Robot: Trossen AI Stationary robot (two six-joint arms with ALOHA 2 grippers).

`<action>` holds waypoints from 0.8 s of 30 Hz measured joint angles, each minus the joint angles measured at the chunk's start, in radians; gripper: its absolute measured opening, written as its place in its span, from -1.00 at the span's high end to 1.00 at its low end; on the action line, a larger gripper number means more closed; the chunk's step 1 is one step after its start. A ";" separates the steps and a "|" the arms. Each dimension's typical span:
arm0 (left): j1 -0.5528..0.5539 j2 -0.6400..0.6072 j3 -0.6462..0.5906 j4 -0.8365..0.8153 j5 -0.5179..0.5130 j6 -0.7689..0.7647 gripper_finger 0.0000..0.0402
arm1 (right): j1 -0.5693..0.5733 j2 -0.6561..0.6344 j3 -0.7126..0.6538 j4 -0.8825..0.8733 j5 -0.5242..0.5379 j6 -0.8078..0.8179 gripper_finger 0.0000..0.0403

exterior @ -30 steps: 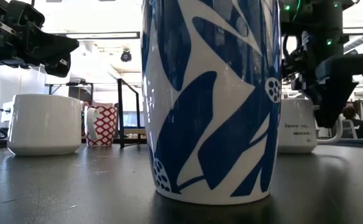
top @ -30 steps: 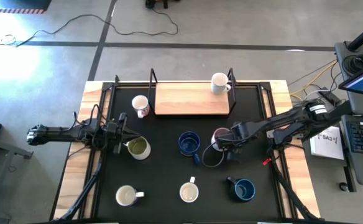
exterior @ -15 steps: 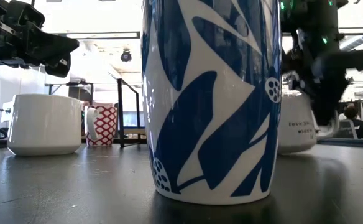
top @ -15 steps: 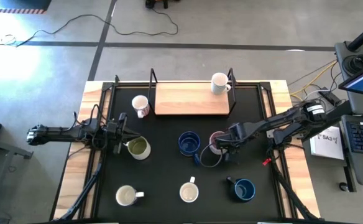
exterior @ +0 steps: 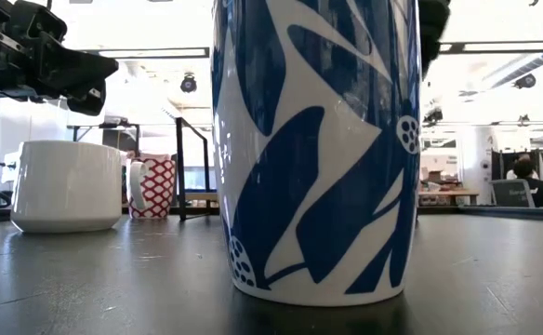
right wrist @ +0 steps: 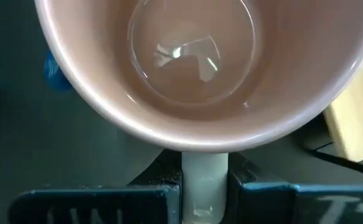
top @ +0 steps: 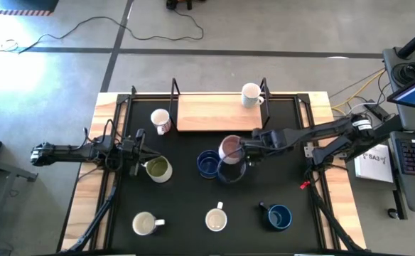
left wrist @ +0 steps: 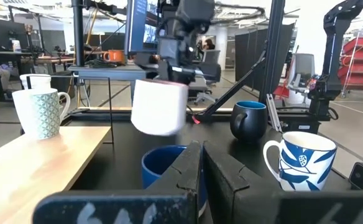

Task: Place coffee mugs
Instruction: Put the pink mug on the shelf aligned with the other light blue mug

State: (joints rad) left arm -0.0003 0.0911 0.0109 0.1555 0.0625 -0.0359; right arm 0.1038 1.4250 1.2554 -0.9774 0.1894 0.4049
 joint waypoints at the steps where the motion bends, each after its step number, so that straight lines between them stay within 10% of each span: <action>1: 0.000 0.000 0.000 0.000 0.000 0.000 1.00 | -0.008 0.000 0.009 -0.001 0.001 0.003 0.82; 24: 0.000 0.000 0.000 0.000 0.000 0.000 1.00 | -0.406 0.147 0.015 0.099 0.010 -0.017 0.82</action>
State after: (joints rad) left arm -0.0003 0.0910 0.0109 0.1554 0.0624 -0.0357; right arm -0.3019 1.5715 1.2705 -0.8785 0.1993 0.3882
